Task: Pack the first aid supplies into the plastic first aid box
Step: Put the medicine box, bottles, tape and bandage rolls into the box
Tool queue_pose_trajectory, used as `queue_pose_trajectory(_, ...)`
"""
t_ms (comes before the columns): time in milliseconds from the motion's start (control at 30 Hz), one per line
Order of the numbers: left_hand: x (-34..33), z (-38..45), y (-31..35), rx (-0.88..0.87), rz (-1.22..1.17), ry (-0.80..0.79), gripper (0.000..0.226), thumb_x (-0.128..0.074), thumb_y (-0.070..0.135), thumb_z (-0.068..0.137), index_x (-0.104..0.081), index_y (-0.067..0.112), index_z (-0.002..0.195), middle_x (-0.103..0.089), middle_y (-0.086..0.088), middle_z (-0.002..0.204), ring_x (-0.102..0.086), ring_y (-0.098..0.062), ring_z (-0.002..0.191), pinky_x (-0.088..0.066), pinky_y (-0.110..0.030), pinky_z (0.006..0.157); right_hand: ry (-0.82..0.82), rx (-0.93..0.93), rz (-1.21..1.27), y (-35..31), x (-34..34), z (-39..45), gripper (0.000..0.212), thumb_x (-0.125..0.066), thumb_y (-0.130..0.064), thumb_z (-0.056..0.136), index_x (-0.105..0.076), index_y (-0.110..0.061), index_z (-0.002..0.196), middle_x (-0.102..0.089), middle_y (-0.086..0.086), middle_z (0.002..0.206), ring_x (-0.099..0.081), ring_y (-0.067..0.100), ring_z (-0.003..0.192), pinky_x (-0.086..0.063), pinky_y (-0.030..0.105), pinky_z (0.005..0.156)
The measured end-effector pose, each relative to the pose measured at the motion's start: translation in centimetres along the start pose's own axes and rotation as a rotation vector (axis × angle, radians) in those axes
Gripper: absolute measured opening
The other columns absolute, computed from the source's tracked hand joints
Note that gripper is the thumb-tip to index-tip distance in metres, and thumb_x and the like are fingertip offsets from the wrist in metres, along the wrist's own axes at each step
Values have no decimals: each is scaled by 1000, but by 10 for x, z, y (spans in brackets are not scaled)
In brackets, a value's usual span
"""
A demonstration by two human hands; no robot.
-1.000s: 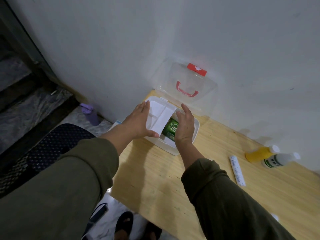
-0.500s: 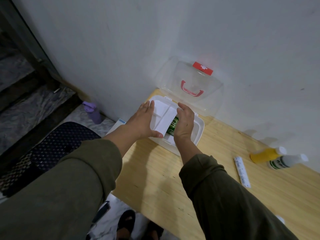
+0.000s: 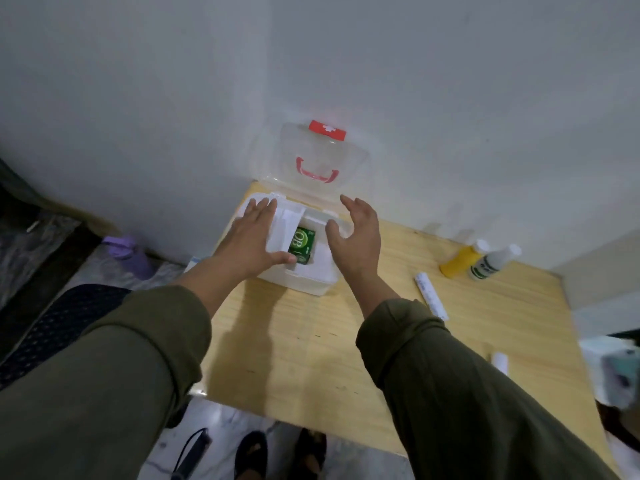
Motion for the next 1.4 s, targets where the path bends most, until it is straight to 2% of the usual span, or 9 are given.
queue_pose_trajectory(200, -19, -1, 52, -161, -30, -45, 103, -72, 43, 77, -4, 20, 151, -3, 3, 161, 8, -14, 148, -11, -41, 120, 56, -44, -108, 26, 47, -28, 56, -61, -32, 86, -42, -30, 138, -32, 0, 151, -27, 16, 140, -27, 33, 111)
queue_pose_trajectory(433, -58, -20, 114, -290, 18, -137, 102, -71, 41, 77, -5, 20, 151, -2, 1, 161, 6, -17, 148, -10, -40, 119, 144, -100, -231, 61, 111, -69, 59, -66, -31, 82, -44, -29, 137, -32, 3, 151, -29, 19, 140, -30, 39, 112)
queue_pose_trajectory(667, -96, -46, 149, -374, 31, -217, 101, -74, 38, 76, -9, 20, 151, -6, 0, 161, 5, -16, 148, -10, -35, 118, 168, -159, -319, 92, 149, -113, 62, -68, -34, 80, -44, -29, 137, -35, 4, 149, -30, 20, 139, -30, 39, 110)
queue_pose_trajectory(933, -149, -86, 149, -356, 60, -270, 104, -78, 40, 71, -13, 22, 150, -10, 2, 160, 4, -18, 148, -15, -37, 117, 4, -193, -356, 134, 143, -165, 69, -71, -36, 77, -41, -30, 139, -32, 4, 150, -29, 21, 140, -31, 44, 110)
queue_pose_trajectory(1100, -191, -110, 141, -310, 125, -302, 105, -75, 51, 69, -15, 21, 150, -4, 0, 161, 9, -21, 148, -9, -39, 118, -135, -148, -442, 158, 144, -192, 74, -71, -39, 75, -36, -33, 141, -29, 3, 152, -23, 21, 142, -30, 44, 110)
queue_pose_trajectory(1267, -217, -132, 140, -267, 135, -211, 97, -72, 58, 68, -25, 26, 147, -2, -2, 161, 14, -22, 147, -4, -43, 119, -337, -99, -589, 180, 147, -196, 83, -72, -43, 75, -26, -39, 144, -18, 1, 157, -11, 25, 146, -21, 51, 114)
queue_pose_trajectory(1400, -228, -145, 137, -230, 165, -111, 93, -69, 59, 70, -27, 26, 146, 0, -2, 160, 16, -23, 147, -1, -43, 119, -452, -78, -746, 194, 149, -187, 86, -72, -45, 75, -21, -42, 145, -8, 0, 159, 0, 26, 147, -14, 52, 117)
Point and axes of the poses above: each hand's wrist, its own z-axis towards the middle knuckle, its own x-axis out of the back of the hand, y = z × x, the point moved 8 cm from there along z, towards the middle knuckle
